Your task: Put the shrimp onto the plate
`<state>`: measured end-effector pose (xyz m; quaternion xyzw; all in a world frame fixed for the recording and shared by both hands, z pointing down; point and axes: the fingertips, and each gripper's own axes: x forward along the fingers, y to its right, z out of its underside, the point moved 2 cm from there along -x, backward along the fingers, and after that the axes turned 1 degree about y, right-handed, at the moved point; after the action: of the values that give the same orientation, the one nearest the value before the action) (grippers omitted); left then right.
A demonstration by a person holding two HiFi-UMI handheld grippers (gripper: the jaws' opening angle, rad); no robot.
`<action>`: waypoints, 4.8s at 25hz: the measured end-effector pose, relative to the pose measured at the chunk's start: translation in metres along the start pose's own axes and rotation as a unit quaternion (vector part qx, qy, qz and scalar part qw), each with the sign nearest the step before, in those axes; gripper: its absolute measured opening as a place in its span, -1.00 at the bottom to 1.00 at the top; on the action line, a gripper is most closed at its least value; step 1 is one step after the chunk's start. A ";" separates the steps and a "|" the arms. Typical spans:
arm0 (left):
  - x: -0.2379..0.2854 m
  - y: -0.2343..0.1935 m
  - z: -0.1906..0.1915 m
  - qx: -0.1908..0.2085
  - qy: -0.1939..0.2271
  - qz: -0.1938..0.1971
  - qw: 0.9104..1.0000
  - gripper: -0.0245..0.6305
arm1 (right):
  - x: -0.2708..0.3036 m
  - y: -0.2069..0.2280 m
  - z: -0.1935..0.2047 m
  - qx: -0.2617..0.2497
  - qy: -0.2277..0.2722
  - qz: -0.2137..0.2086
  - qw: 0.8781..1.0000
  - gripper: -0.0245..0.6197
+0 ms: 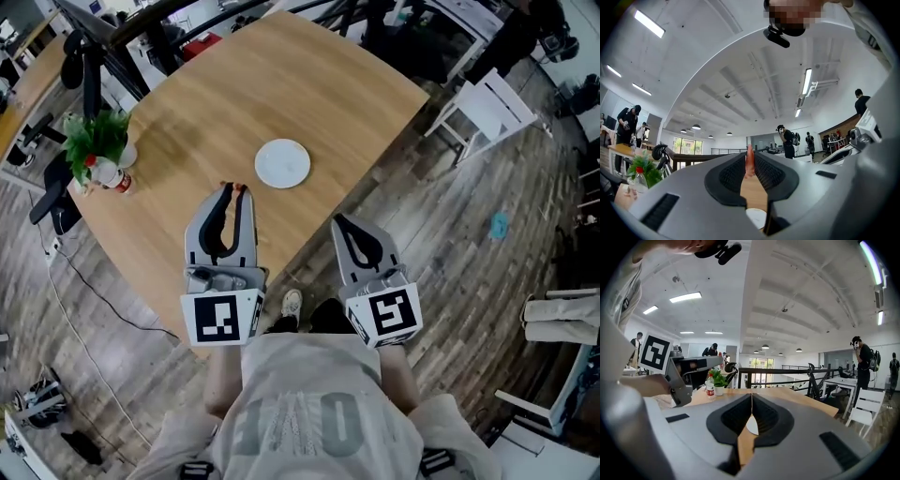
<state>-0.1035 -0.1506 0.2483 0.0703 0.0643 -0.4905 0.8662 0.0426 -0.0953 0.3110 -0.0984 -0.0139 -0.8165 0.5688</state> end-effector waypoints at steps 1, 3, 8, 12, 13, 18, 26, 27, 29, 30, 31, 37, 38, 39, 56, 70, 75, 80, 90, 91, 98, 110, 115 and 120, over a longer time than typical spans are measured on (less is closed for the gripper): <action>0.004 -0.001 0.004 -0.003 -0.005 -0.003 1.000 -0.73 | 0.004 0.003 0.000 -0.001 -0.002 -0.003 1.000 -0.86; 0.014 -0.004 0.013 -0.008 -0.012 -0.008 1.000 -0.73 | 0.014 0.012 0.001 -0.002 -0.003 -0.010 1.000 -0.86; 0.043 -0.004 0.030 -0.016 -0.033 -0.023 0.999 -0.73 | 0.044 0.033 0.005 -0.003 0.003 -0.039 0.999 -0.86; 0.065 -0.002 0.034 -0.001 -0.043 -0.049 0.998 -0.73 | 0.069 0.053 0.008 0.005 0.008 -0.075 0.997 -0.86; 0.072 -0.002 0.035 0.006 -0.046 -0.055 0.997 -0.73 | 0.076 0.060 0.008 0.007 0.009 -0.083 0.996 -0.86; 0.111 -0.007 0.039 0.023 -0.058 -0.092 0.994 -0.73 | 0.108 0.099 0.001 0.004 0.021 -0.115 0.993 -0.86; 0.151 -0.002 0.046 0.035 -0.078 -0.122 0.989 -0.73 | 0.132 0.153 0.008 0.030 0.028 -0.142 0.989 -0.86; 0.154 -0.002 0.049 0.036 -0.081 -0.121 0.989 -0.73 | 0.135 0.155 0.008 0.030 0.029 -0.144 0.989 -0.86; 0.159 -0.005 0.056 0.036 -0.089 -0.115 0.989 -0.73 | 0.141 0.157 0.008 0.032 0.029 -0.145 0.988 -0.86; 0.162 -0.006 0.058 0.035 -0.092 -0.112 0.989 -0.73 | 0.144 0.157 0.007 0.032 0.028 -0.146 0.988 -0.86; 0.166 -0.008 0.060 0.035 -0.094 -0.108 0.989 -0.73 | 0.147 0.157 0.007 0.033 0.027 -0.147 0.988 -0.86; 0.185 -0.020 0.072 0.032 -0.103 -0.089 0.990 -0.73 | 0.166 0.157 0.006 0.036 0.019 -0.147 0.988 -0.86; 0.187 -0.023 0.076 0.031 -0.107 -0.086 0.990 -0.73 | 0.171 0.156 0.008 0.037 0.016 -0.147 0.988 -0.86; 0.189 -0.025 0.079 0.031 -0.112 -0.082 0.990 -0.73 | 0.176 0.155 0.009 0.038 0.013 -0.147 0.988 -0.86; 0.192 -0.036 0.218 -0.042 -0.292 -0.031 0.955 -0.74 | 0.200 0.143 0.052 0.039 -0.068 -0.150 0.985 -0.86; 0.154 -0.010 0.326 -0.058 -0.451 0.012 0.890 -0.73 | 0.199 0.133 0.089 0.060 -0.117 -0.142 0.981 -0.86; 0.152 -0.011 0.337 -0.037 -0.478 0.023 0.878 -0.73 | 0.200 0.129 0.093 0.067 -0.126 -0.133 0.981 -0.86; 0.151 -0.008 0.340 -0.052 -0.487 0.028 0.871 -0.73 | 0.203 0.125 0.094 0.071 -0.130 -0.133 0.980 -0.86; 0.153 -0.009 0.342 -0.058 -0.492 0.013 0.869 -0.73 | 0.210 0.117 0.090 0.078 -0.123 -0.145 0.979 -0.86; 0.152 -0.010 0.343 -0.062 -0.491 0.012 0.869 -0.73 | 0.210 0.116 0.089 0.079 -0.120 -0.150 0.978 -0.86; 0.154 -0.013 0.334 -0.084 -0.472 0.004 0.877 -0.64 | 0.211 0.109 0.089 0.079 -0.119 -0.162 0.976 -0.86; 0.189 -0.005 0.256 -0.075 -0.362 -0.017 0.929 -0.64 | 0.218 0.114 0.055 0.075 -0.064 -0.163 0.982 -0.86; 0.204 -0.002 0.204 -0.079 -0.294 -0.017 0.952 -0.66 | 0.217 0.121 0.038 0.068 -0.040 -0.152 0.985 -0.86; 0.206 -0.004 0.160 -0.088 -0.233 -0.030 0.968 -0.67 | 0.213 0.122 0.020 0.046 -0.011 -0.159 0.986 -0.86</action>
<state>0.0049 -0.3554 0.3678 -0.1247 -0.0944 -0.5115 0.8449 0.0881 -0.3325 0.3569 -0.0775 -0.0730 -0.8939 0.4354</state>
